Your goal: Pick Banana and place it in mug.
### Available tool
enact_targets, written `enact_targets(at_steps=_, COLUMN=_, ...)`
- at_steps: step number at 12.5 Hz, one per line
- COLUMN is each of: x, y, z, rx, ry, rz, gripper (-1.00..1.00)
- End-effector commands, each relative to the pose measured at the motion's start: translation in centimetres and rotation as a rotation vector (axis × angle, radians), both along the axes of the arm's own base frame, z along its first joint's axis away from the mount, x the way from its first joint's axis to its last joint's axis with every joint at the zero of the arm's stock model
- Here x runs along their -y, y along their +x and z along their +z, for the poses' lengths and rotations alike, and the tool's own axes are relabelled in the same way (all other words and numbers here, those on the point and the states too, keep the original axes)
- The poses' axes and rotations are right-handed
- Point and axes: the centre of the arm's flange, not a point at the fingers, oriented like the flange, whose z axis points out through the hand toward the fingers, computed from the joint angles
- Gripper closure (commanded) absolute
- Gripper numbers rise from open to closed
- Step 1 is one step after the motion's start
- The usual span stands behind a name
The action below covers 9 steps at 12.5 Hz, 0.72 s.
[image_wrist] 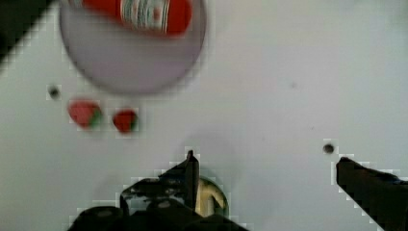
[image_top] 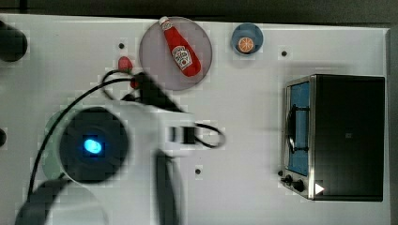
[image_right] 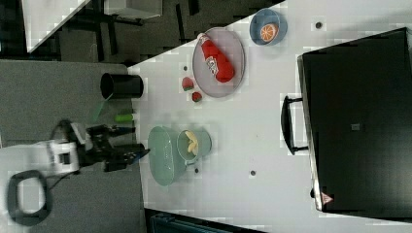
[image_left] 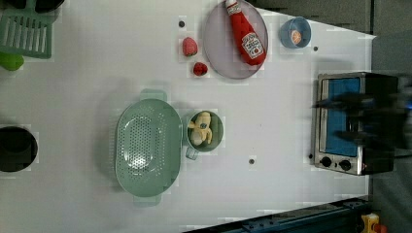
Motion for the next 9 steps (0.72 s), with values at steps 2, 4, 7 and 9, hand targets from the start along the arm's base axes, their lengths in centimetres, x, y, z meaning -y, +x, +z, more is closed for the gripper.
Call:
enact_targets(at_steps=2, x=8.6, y=0.6, z=5.2, rx=-0.053, ry=0.040, rz=-0.083, gripper=-1.00)
enact_targets(at_steps=4, x=11.2, y=0.3, z=6.7, rx=-0.076, ry=0.051, rz=-0.107, gripper=-1.00)
enact_targets(at_steps=7, x=14.3, y=-0.1, z=7.4, rx=-0.086, ry=0.032, rz=-0.087, gripper=-1.00)
enact_targets(at_steps=9, x=14.5, y=0.0, z=7.0, rx=-0.098, ry=0.032, rz=-0.068, gripper=-1.00)
